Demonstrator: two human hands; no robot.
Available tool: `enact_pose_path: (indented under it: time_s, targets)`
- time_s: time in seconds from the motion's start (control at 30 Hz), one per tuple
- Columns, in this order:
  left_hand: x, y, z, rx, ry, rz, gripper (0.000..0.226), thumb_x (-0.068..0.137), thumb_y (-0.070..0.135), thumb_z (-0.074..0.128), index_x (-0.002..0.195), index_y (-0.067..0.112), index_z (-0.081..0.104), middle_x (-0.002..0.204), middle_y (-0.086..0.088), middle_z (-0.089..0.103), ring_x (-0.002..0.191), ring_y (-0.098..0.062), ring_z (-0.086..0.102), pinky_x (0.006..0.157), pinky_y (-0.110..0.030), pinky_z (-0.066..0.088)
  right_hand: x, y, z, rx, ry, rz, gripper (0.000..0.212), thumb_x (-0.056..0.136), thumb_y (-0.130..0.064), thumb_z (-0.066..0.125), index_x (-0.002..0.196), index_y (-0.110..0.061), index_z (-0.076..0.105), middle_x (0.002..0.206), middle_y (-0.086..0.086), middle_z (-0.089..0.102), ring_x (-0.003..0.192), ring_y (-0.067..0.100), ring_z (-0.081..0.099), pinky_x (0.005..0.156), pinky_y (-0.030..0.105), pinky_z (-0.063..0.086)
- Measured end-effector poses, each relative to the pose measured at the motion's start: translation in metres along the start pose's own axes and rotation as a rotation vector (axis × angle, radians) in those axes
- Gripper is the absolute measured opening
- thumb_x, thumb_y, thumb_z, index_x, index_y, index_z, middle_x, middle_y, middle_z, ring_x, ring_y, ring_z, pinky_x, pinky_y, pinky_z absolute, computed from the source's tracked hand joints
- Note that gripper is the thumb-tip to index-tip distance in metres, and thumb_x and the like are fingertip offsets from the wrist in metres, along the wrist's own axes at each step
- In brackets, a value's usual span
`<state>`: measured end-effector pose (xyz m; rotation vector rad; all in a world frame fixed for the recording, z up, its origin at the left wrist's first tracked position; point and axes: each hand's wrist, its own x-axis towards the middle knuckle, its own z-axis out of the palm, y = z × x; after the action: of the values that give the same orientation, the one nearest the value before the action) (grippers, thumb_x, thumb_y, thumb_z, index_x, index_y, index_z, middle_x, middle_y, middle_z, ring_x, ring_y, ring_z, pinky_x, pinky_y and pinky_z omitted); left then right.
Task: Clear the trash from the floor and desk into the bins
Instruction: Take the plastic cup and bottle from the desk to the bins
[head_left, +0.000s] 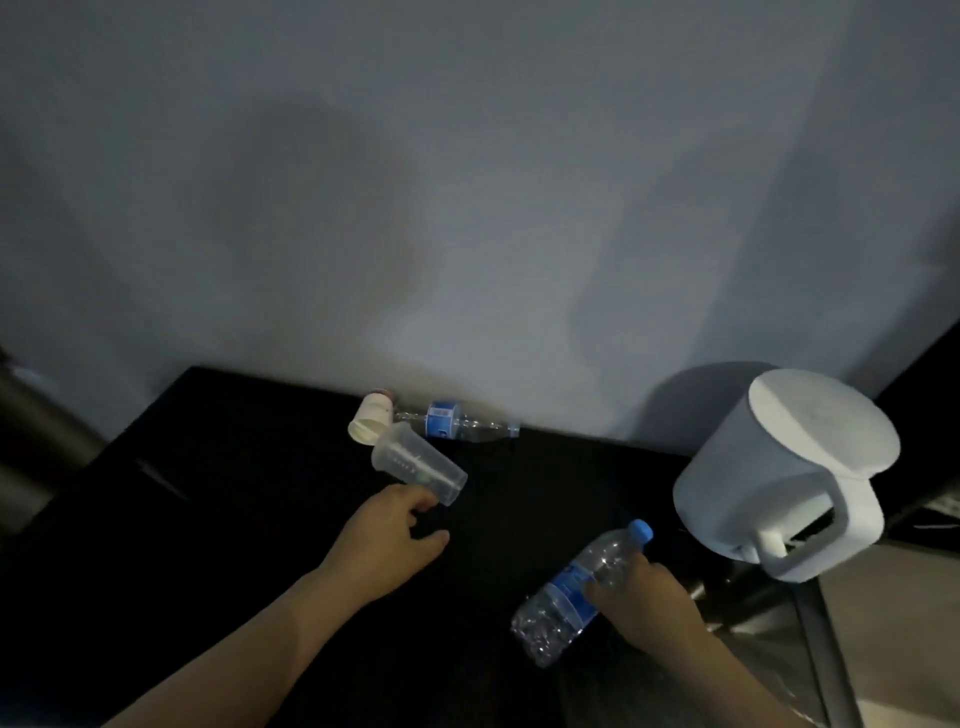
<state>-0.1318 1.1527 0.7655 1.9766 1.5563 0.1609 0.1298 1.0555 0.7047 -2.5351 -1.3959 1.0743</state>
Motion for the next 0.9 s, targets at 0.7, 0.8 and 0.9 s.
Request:
enact_pose_path:
  time_s: [0.7,0.8,0.9]
  targets:
    - [0.155,-0.085,0.064,0.279,-0.042,0.061,0.035,0.078,0.053,0.067,0.101,0.03,0.054,0.153,0.005,-0.002,0.142,-0.041,-0.006,0.111,-0.054,0.028,0.066,-0.045,0.077,0.233,0.168,0.242,0.108,0.083,-0.011,0.061,0.146,-0.043,-0.021,0.149,0.015,0.012,0.109,0.032,0.05,0.072,0.032,0.044]
    - [0.148,-0.091,0.07,0.203,0.061,0.123,0.037,0.07,0.031,0.08,0.094,0.027,0.051,0.148,0.004,0.015,0.14,-0.039,-0.001,0.106,-0.053,0.039,0.066,-0.046,0.08,0.235,0.159,0.255,0.11,0.084,-0.012,0.063,0.145,-0.043,-0.023,0.152,0.017,0.008,0.118,0.037,0.048,0.086,0.041,0.053]
    - [0.144,-0.094,0.074,0.095,0.188,0.092,0.067,0.063,0.019,0.084,0.116,0.025,0.043,0.142,-0.002,0.015,0.134,-0.034,0.02,0.1,-0.046,0.046,0.065,-0.044,0.081,0.242,0.181,0.233,0.111,0.084,-0.013,0.064,0.146,-0.043,-0.023,0.151,0.016,0.01,0.117,0.037,0.049,0.086,0.041,0.053]
